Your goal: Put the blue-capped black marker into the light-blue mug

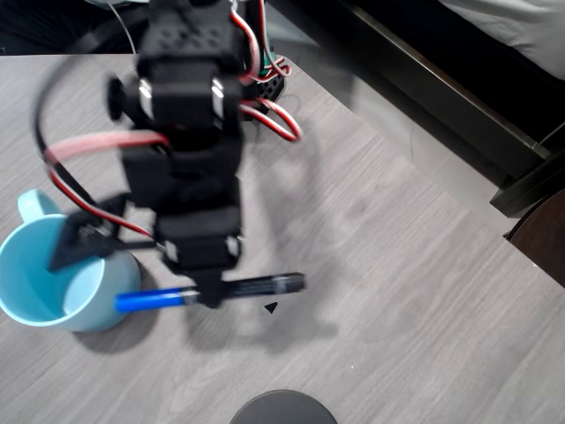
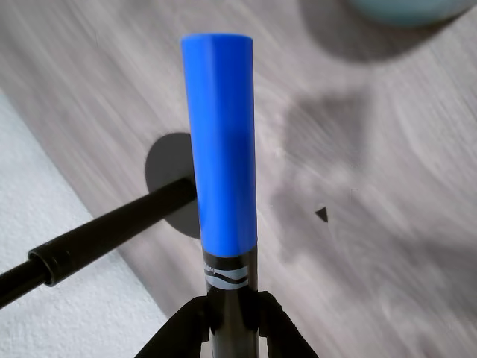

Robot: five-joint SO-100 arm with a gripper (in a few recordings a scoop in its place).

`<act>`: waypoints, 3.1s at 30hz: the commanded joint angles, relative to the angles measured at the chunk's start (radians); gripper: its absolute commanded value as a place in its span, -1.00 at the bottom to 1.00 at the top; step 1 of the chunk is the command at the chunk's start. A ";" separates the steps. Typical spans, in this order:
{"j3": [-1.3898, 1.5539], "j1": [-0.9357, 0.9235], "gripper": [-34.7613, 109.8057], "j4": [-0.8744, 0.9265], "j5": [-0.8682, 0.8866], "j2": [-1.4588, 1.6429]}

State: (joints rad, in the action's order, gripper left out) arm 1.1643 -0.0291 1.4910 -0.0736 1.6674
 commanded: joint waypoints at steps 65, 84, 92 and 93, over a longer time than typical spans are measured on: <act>0.923 -0.353 -0.17 -0.907 0.900 0.526; 0.937 0.038 -0.52 -0.660 0.488 0.735; 1.108 0.098 -0.52 -0.584 0.291 0.848; 1.154 0.098 -0.52 -0.597 0.261 0.891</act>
State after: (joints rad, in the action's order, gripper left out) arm 2.2503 0.0537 0.9066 0.2562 2.4651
